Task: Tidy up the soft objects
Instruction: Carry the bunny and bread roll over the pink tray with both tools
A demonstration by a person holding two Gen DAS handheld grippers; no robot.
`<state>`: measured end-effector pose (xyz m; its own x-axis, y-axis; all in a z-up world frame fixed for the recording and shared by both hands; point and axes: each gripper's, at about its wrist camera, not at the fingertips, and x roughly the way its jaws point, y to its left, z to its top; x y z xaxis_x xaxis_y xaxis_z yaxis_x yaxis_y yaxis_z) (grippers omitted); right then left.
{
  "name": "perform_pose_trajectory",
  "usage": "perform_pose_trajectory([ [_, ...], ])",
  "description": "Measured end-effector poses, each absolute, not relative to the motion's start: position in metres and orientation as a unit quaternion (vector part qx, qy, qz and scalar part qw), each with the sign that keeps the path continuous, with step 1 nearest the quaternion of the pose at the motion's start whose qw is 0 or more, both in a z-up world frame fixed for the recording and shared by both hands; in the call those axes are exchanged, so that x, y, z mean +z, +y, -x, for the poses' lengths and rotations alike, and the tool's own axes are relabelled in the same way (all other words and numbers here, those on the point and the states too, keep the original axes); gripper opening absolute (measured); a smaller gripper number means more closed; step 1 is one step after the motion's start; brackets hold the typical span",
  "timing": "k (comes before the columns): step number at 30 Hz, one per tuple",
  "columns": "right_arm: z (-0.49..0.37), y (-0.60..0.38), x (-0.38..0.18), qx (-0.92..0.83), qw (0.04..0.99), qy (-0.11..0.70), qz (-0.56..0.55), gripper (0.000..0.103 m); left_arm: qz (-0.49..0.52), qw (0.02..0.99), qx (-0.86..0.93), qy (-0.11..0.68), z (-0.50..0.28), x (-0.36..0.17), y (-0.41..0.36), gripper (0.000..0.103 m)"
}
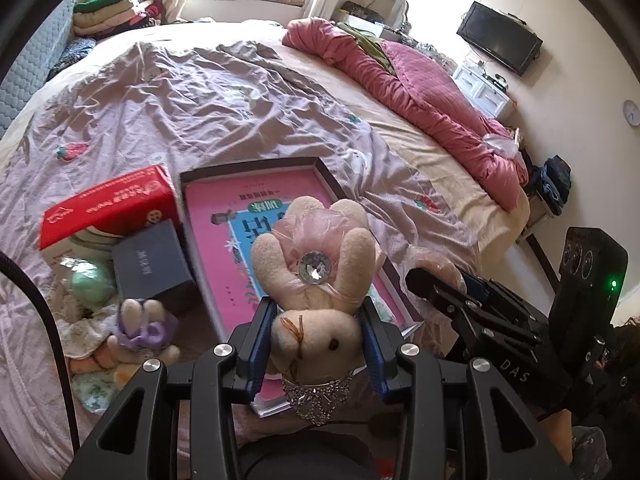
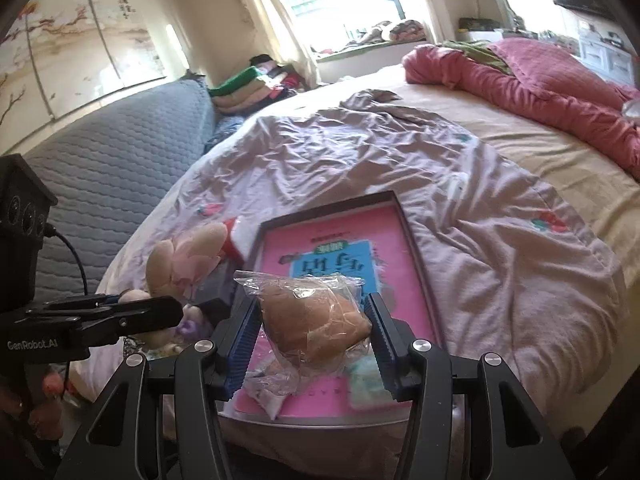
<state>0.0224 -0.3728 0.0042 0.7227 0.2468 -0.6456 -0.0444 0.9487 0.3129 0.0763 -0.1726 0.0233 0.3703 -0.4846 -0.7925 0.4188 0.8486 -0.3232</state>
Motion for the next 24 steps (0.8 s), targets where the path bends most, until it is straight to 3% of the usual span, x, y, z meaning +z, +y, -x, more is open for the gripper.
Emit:
perform_pose_trajectory([
  [24, -0.027, -0.406, -0.029, 0.003, 0.908, 0.399, -0.128, 0.054, -0.033, 0.779, -0.3, 0.55, -0.068, -0.054, -0.247, 0.041],
])
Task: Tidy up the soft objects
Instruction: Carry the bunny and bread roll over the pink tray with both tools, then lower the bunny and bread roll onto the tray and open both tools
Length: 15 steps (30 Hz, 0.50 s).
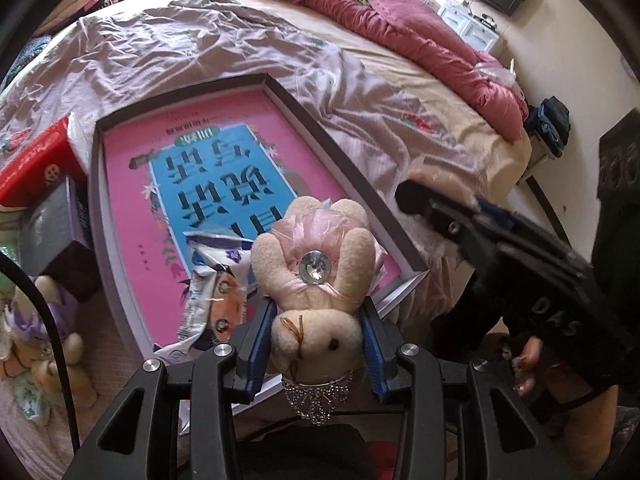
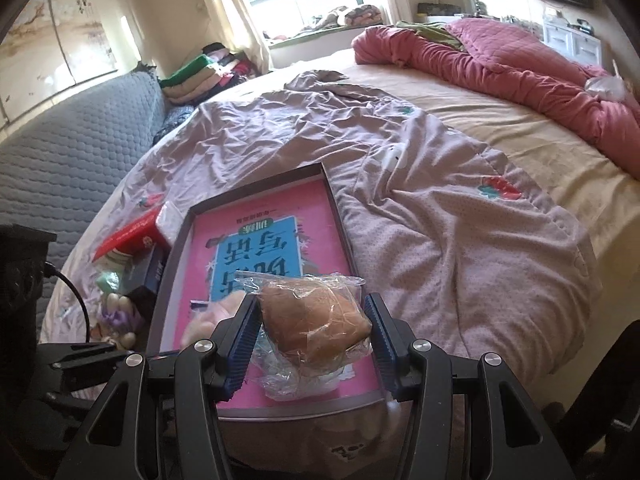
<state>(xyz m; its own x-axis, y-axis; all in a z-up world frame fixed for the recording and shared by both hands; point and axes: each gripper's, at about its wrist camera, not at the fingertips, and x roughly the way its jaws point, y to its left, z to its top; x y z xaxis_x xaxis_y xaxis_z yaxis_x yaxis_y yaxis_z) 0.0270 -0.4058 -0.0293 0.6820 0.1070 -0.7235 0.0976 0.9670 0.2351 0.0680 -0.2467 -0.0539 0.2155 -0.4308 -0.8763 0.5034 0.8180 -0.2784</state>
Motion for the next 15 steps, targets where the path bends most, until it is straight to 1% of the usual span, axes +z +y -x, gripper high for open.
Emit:
perform_pose_trajectory([
  [15, -0.037, -0.405, -0.046, 0.004, 0.898, 0.419, -0.137, 0.055, -0.05, 0.773, -0.269, 0.572, -0.088, -0.08, -0.245, 0.041],
])
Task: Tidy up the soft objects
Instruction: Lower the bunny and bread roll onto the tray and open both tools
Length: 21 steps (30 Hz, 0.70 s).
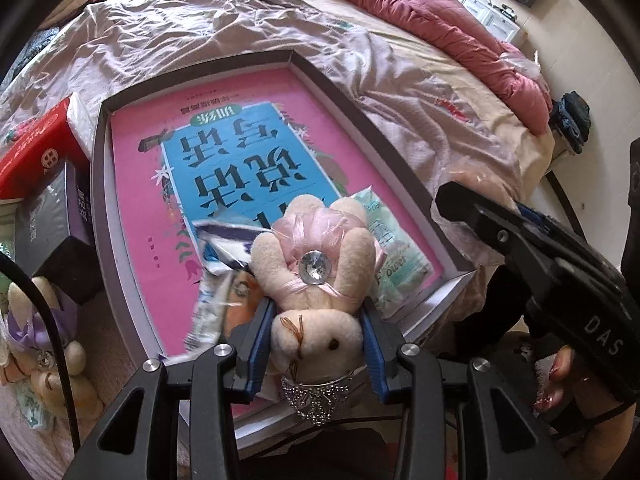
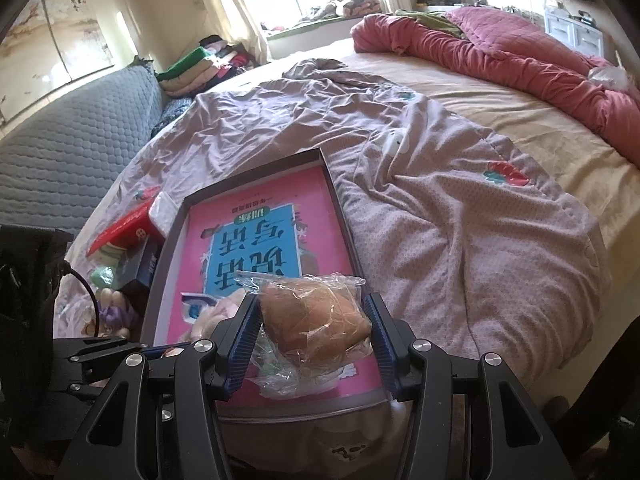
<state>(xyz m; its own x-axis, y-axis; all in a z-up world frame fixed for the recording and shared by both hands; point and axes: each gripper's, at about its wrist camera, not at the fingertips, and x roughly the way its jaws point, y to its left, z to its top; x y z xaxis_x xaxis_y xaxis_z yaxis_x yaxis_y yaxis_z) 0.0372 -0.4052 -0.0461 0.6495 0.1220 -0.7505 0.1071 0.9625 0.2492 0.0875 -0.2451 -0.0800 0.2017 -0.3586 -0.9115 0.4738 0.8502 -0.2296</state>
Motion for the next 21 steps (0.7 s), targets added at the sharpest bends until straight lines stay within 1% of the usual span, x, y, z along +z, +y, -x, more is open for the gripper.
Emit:
perform_pose_trajectory([
  [6, -0.044, -0.403, -0.058, 0.004, 0.889, 0.432, -0.152, 0.055, -0.05, 0.77, -0.261, 0.58, -0.091, -0.09, -0.238, 0.042],
  [21, -0.054, -0.395, -0.074, -0.002, 0.886, 0.446, -0.128, 0.055, -0.058, 0.773, -0.26, 0.576, -0.091, -0.092, -0.236, 0.042],
])
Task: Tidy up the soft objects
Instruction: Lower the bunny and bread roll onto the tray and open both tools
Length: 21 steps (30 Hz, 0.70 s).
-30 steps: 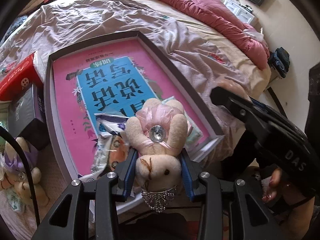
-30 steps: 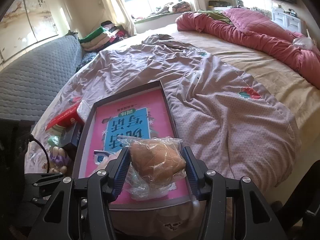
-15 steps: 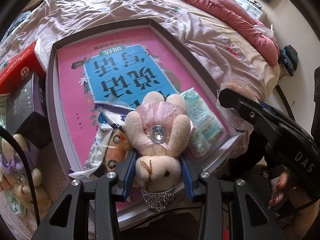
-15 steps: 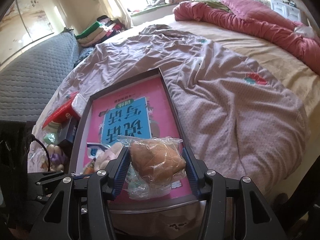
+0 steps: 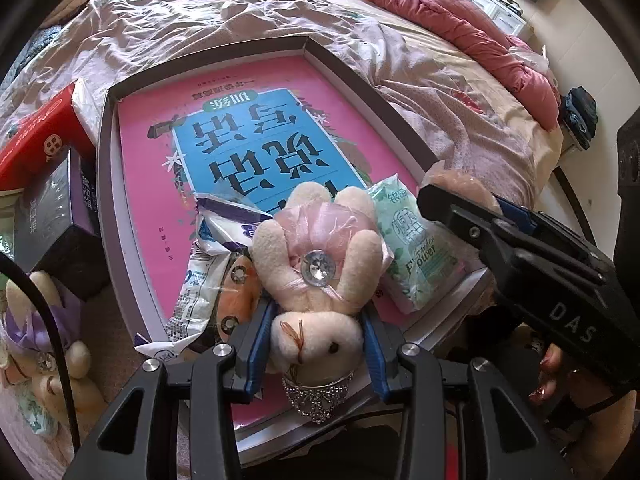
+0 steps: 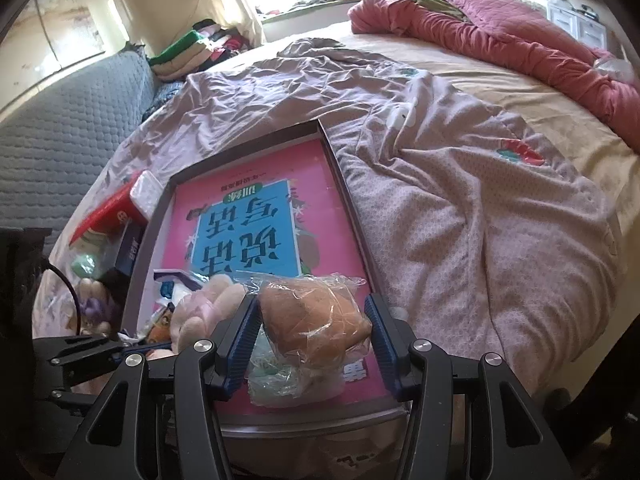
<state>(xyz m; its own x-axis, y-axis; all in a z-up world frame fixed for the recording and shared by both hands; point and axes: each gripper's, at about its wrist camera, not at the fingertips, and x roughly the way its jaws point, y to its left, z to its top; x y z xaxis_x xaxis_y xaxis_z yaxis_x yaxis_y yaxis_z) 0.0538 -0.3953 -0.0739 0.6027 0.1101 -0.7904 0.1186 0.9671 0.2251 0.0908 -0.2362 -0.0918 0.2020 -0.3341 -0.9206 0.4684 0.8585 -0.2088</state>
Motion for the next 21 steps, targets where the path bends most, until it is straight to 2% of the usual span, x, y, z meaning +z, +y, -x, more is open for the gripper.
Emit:
perform_pose_trajectory([
  [16, -0.054, -0.385, -0.076, -0.002, 0.887, 0.448, -0.112, 0.058, -0.058, 0.77, -0.266, 0.577, -0.089, -0.089, -0.235, 0.042],
  [21, -0.052, -0.384, -0.074, 0.002, 0.886, 0.448, -0.119, 0.063, -0.054, 0.77, -0.267, 0.577, -0.089, -0.088, -0.234, 0.043],
])
